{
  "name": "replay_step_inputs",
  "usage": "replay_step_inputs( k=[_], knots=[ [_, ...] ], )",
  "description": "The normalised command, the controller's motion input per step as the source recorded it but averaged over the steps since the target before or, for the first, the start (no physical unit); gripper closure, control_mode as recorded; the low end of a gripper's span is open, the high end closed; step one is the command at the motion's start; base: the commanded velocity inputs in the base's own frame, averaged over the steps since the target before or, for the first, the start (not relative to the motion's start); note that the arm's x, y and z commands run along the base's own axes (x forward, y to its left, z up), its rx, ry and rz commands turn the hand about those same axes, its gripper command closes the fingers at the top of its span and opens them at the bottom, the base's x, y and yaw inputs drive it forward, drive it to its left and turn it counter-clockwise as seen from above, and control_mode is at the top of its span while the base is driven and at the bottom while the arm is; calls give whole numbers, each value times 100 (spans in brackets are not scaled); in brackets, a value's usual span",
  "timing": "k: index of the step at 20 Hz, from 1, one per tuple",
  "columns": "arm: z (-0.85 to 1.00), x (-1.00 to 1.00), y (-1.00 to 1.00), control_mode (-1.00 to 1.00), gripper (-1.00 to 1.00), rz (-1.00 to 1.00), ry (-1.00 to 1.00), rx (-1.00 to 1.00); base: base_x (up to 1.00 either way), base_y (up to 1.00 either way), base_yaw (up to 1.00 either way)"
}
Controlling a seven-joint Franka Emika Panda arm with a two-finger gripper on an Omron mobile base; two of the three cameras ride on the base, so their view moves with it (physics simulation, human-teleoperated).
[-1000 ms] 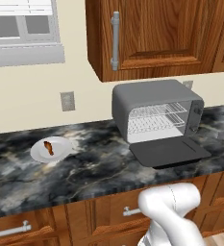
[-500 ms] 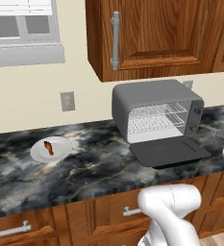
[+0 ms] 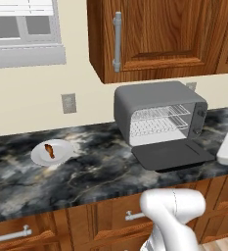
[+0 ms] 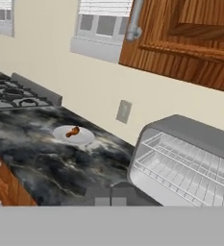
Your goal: Open the toaster oven door. Place the bread on the top rack in the toaster oven and place the chicken drumstick on the bottom rack.
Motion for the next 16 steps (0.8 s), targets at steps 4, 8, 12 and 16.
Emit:
replay_step_inputs(
  k=[4, 8, 12, 16],
  knots=[
    [-6, 25, 8, -100, 100, -7, 0, 1, 0, 0, 0],
    [-7, 26, 3, -100, 100, -4, 0, 2, 0, 0, 0],
    [-31, 25, 9, -100, 100, -4, 7, 0, 0, 0, 0],
    [-23, 25, 5, -100, 100, -2, 9, 1, 0, 0, 0]
  ],
)
